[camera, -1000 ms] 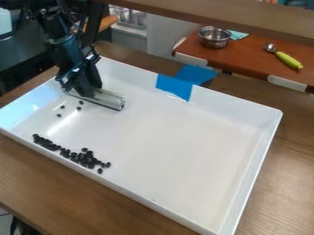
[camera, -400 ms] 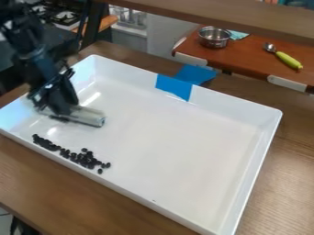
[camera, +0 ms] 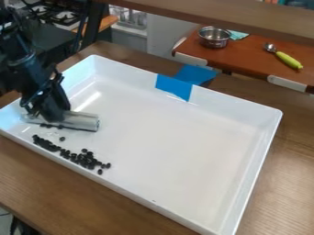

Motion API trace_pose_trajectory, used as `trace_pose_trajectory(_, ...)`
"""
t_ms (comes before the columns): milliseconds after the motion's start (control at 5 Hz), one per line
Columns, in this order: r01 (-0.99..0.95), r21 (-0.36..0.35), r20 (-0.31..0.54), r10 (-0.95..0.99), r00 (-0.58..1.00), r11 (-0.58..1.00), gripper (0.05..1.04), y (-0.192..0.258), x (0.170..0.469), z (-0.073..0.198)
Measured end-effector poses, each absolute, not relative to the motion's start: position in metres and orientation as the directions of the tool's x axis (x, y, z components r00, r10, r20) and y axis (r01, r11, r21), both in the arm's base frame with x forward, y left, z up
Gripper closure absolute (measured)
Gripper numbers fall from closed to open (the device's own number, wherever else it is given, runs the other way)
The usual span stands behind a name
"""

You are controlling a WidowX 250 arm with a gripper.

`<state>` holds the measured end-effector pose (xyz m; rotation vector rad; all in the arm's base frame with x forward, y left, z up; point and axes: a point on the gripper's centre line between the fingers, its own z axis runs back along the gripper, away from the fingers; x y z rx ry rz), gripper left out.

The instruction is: Sweep into pile

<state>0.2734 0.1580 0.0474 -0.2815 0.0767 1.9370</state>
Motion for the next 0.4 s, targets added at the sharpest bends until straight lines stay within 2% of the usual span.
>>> trace_pose_trajectory(400,-0.919,-0.005,-0.241,0.893,-0.381,-0.394,0.745,0.138,0.245,0.046)
